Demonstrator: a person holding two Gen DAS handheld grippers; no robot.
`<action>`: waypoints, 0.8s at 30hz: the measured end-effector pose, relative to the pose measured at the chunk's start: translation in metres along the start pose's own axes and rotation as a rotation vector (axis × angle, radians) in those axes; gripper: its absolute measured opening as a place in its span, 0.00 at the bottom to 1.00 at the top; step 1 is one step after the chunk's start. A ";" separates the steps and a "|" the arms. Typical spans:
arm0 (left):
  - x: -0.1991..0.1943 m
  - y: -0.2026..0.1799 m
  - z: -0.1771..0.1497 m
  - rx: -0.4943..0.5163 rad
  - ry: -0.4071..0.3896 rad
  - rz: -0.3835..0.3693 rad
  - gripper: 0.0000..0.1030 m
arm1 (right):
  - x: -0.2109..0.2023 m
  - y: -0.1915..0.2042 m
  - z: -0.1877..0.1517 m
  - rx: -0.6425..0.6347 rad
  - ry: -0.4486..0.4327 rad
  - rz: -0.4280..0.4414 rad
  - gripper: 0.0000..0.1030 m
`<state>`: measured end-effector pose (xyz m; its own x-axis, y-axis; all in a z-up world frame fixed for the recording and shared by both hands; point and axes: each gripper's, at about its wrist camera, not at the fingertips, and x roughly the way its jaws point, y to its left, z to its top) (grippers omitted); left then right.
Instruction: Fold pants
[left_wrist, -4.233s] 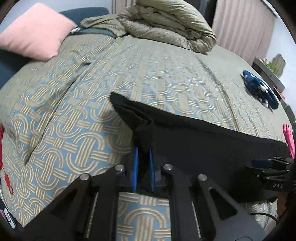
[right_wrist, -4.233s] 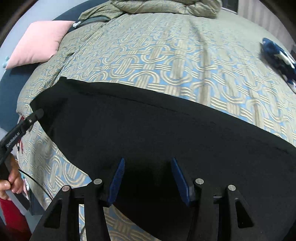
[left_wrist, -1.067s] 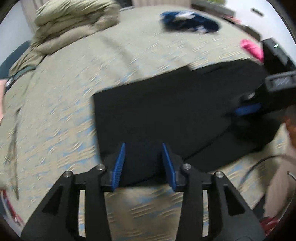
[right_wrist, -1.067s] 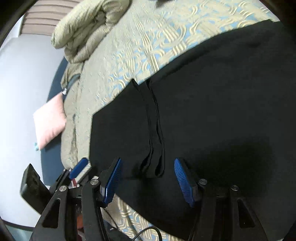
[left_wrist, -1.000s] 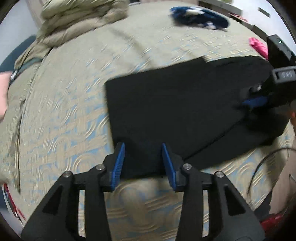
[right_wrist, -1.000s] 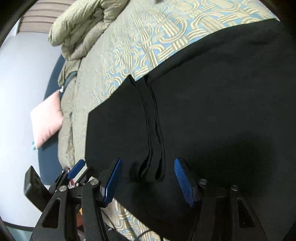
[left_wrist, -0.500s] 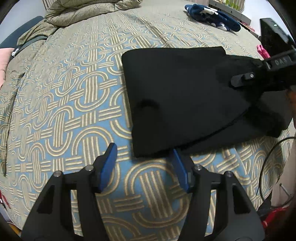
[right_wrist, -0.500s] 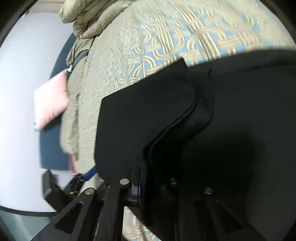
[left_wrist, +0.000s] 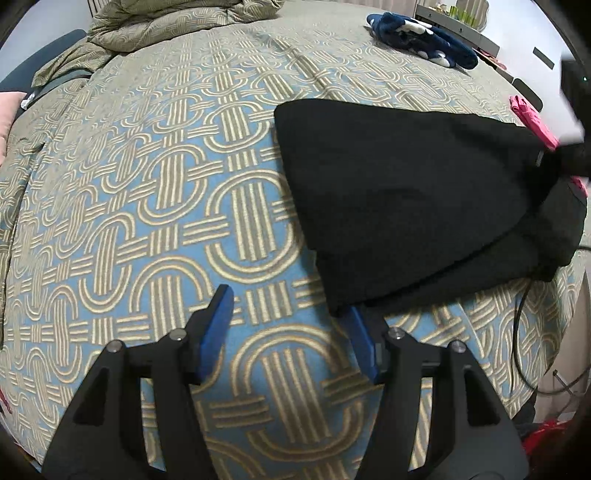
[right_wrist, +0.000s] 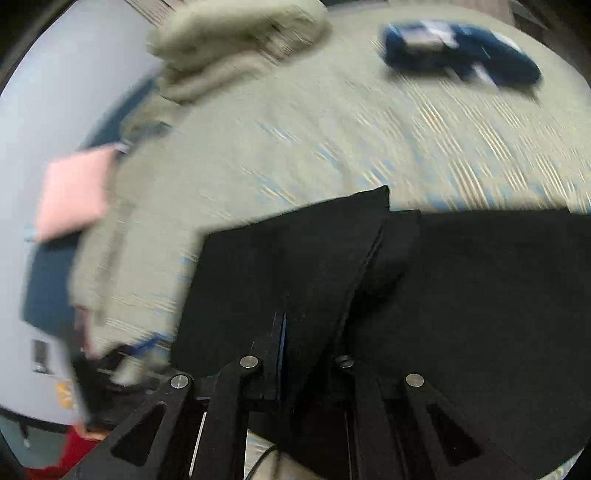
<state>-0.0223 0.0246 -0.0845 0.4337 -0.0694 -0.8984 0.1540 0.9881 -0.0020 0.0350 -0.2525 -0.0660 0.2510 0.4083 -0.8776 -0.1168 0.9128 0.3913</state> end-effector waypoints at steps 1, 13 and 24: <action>0.000 0.001 0.000 -0.001 0.000 0.000 0.59 | 0.014 -0.011 -0.007 0.033 0.041 -0.003 0.11; -0.010 -0.021 0.001 0.020 -0.008 -0.027 0.05 | 0.015 -0.019 -0.014 0.095 0.010 0.024 0.20; -0.016 0.021 -0.032 -0.117 0.081 -0.064 0.01 | 0.011 -0.032 -0.021 0.122 0.000 0.052 0.23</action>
<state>-0.0544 0.0505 -0.0843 0.3522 -0.1264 -0.9273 0.0724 0.9915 -0.1076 0.0209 -0.2776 -0.0944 0.2475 0.4554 -0.8552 -0.0124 0.8841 0.4672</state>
